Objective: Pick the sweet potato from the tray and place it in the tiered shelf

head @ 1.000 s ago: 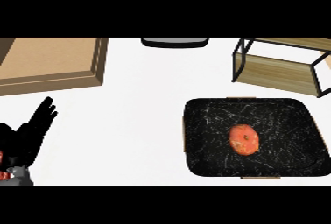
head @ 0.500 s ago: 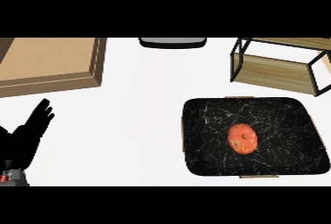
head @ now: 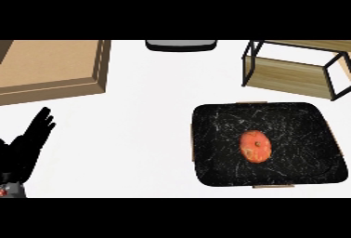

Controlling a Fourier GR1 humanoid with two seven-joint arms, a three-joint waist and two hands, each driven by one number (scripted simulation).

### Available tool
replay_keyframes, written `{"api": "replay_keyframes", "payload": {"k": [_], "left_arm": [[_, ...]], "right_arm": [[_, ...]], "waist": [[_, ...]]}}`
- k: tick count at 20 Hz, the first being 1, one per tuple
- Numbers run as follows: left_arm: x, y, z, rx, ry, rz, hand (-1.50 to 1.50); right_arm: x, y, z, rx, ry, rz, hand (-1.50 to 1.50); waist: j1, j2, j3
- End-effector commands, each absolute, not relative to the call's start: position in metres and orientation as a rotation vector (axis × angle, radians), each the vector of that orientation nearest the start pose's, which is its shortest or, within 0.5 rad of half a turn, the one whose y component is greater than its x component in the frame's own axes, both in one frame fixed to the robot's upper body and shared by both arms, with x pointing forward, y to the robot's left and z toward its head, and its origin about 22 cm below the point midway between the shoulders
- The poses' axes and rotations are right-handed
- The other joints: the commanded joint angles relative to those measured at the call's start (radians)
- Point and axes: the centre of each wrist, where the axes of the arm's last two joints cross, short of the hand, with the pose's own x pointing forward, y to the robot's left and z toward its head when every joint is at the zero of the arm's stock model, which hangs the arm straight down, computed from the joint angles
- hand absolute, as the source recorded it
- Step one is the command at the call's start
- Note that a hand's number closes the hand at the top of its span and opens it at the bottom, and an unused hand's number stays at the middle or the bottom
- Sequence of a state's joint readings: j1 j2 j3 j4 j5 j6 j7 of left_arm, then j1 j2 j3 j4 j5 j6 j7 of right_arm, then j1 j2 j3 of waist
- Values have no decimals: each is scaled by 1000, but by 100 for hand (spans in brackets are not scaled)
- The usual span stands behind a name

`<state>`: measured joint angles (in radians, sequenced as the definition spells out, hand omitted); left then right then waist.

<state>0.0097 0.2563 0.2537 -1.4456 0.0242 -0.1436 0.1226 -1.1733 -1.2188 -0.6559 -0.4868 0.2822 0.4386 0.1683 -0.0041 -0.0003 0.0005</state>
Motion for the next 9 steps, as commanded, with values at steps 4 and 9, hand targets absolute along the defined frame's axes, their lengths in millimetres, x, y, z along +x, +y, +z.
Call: {"api": "replay_keyframes", "payload": {"k": [4,9], "left_arm": [[222,348,-14,278,-1324,-18,0],[230,350,0,279,-1352,-19,0]], "right_arm": [[147,-613,429,-815,-1558,-34,-150],[93,-628,437,-825,-1593,-36,-150]], "waist": [[-19,1,2],[-21,1,6]]}}
